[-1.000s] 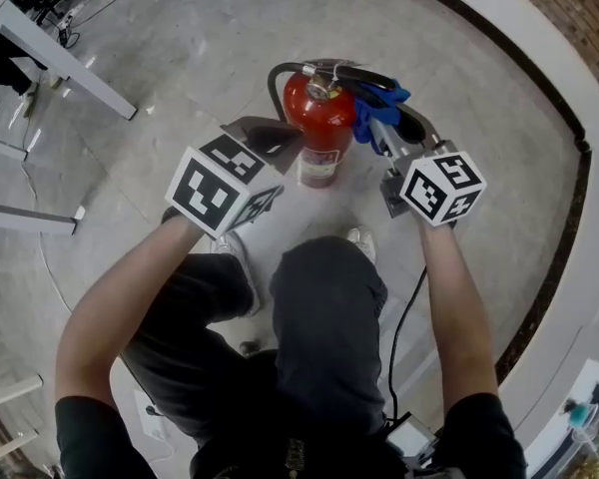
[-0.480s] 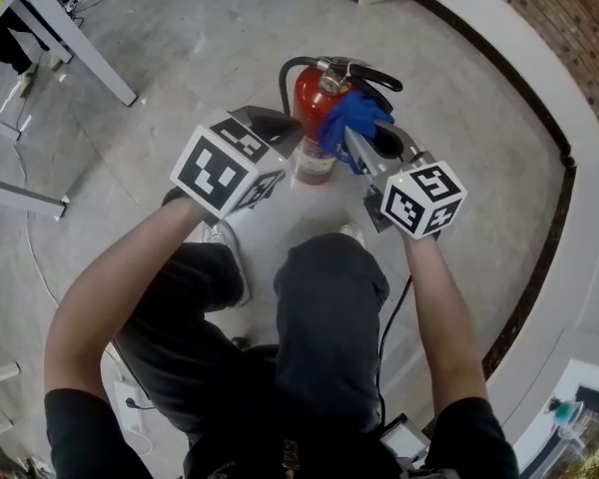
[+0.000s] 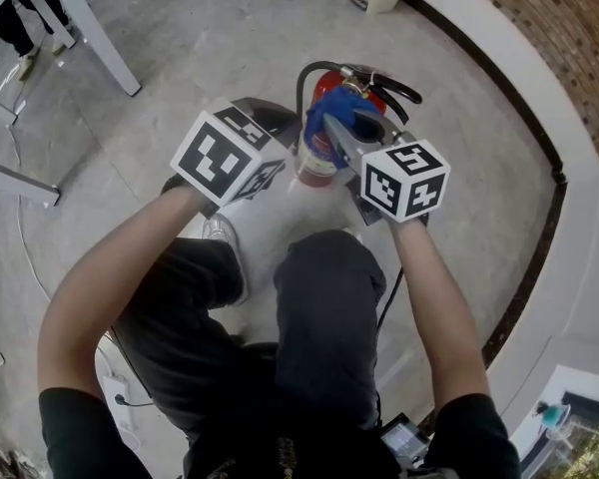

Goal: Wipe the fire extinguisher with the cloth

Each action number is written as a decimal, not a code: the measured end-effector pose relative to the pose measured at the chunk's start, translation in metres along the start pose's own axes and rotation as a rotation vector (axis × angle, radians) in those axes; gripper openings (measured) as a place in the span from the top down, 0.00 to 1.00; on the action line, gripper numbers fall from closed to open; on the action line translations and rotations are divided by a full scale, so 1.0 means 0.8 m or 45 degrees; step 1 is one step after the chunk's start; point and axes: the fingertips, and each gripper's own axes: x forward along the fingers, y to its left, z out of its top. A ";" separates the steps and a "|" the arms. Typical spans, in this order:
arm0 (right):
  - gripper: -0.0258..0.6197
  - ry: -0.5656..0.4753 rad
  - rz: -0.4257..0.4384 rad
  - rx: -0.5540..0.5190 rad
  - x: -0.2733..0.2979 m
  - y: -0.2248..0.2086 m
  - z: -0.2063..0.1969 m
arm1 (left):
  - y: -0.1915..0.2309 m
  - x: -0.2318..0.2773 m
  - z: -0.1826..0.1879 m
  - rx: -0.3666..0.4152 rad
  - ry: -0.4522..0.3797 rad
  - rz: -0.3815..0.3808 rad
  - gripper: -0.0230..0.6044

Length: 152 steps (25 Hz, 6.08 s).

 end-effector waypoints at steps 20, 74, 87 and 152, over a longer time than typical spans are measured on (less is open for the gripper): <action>0.87 0.176 -0.200 0.053 0.052 0.018 -0.003 | 0.037 -0.033 -0.023 -0.087 -0.067 0.023 0.95; 0.87 0.203 -0.191 0.033 0.007 0.008 -0.064 | 0.009 -0.004 -0.049 0.006 0.019 0.001 0.96; 0.87 0.166 -0.376 -0.012 0.108 0.024 -0.057 | 0.059 -0.009 -0.128 -0.087 0.023 0.060 0.95; 0.87 0.249 -0.175 0.018 -0.003 -0.057 -0.231 | -0.055 0.137 -0.170 -0.158 0.169 0.004 0.96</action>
